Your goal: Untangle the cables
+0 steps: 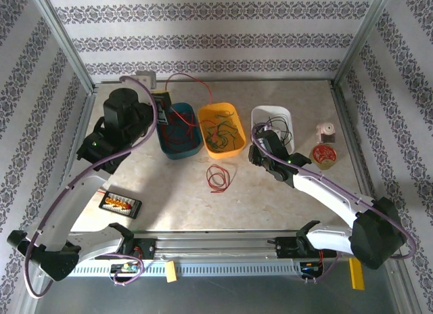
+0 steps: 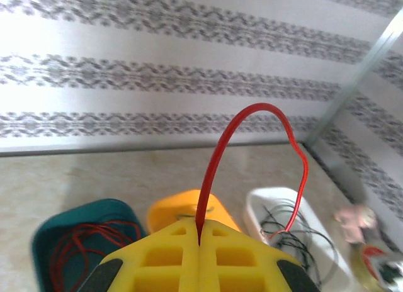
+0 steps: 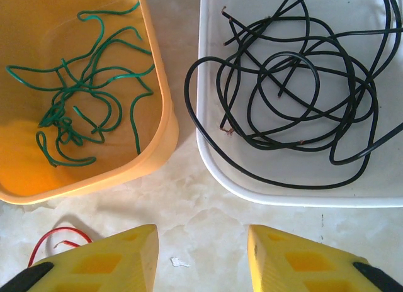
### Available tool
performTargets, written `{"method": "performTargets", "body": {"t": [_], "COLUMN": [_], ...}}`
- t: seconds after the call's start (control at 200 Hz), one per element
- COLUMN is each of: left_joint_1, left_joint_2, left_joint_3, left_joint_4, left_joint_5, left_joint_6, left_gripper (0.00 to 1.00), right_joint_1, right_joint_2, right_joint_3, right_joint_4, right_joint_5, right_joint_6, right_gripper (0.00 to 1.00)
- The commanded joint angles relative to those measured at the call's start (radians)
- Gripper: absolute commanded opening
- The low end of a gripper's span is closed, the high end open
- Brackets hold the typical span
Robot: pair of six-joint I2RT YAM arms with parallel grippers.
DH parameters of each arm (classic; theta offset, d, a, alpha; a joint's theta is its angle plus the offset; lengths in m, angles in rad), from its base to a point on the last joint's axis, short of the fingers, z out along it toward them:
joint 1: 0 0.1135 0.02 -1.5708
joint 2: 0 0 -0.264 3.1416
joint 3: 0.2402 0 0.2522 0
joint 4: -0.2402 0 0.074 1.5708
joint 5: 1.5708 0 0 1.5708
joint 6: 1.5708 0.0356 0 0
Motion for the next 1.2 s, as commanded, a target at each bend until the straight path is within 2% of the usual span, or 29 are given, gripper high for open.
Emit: {"method": "performTargets", "body": {"t": [0.0,0.08,0.215,0.36,0.57,0.745,0.89,0.93,1.005,1.025,1.11,1.195], "left_joint_1": [0.062,0.122,0.169,0.232,0.246,0.247,0.235,0.226,0.212,0.208,0.201,0.188], "left_joint_2": [0.057,0.095,0.173,0.271,0.44,0.586,0.636,0.641,0.643,0.642,0.616,0.565], "left_joint_3": [0.056,0.072,0.086,0.036,-0.054,-0.05,-0.052,-0.051,-0.03,-0.025,0.0,0.011], "left_joint_4": [-0.11,-0.114,-0.098,-0.06,-0.01,-0.036,-0.008,0.001,-0.011,-0.015,-0.037,-0.033], "left_joint_5": [-0.133,-0.135,-0.166,-0.052,0.023,0.078,0.112,0.122,0.105,0.1,0.061,0.023], "left_joint_6": [0.01,-0.007,0.016,-0.032,-0.108,-0.145,-0.16,-0.153,-0.14,-0.134,-0.116,-0.08], "left_gripper": [0.0,0.0,0.0,0.0,0.0,0.0,0.0,0.16,0.64,0.73,0.9,0.94], "right_joint_1": [-0.012,-0.013,-0.013,-0.013,-0.015,-0.016,-0.009,-0.002,0.02,0.025,0.061,0.101], "right_joint_2": [-0.007,-0.006,-0.004,-0.018,-0.032,-0.028,0.001,0.011,0.032,0.036,0.063,0.092], "right_joint_3": [0.011,0.012,0.015,0.01,0.009,0.011,0.017,0.018,0.025,0.027,0.042,0.052], "right_joint_4": [0.005,0.005,0.0,-0.003,-0.013,-0.014,-0.012,-0.008,-0.005,-0.004,-0.002,-0.001], "right_joint_5": [0.014,0.011,0.005,0.007,0.007,-0.011,-0.056,-0.067,-0.078,-0.082,-0.103,-0.131], "right_joint_6": [-0.026,-0.029,-0.029,-0.032,-0.038,-0.045,-0.062,-0.068,-0.078,-0.083,-0.117,-0.166], "right_gripper": [0.42,0.43,0.43,0.43,0.43,0.43,0.43,0.43,0.44,0.44,0.44,0.45]}}
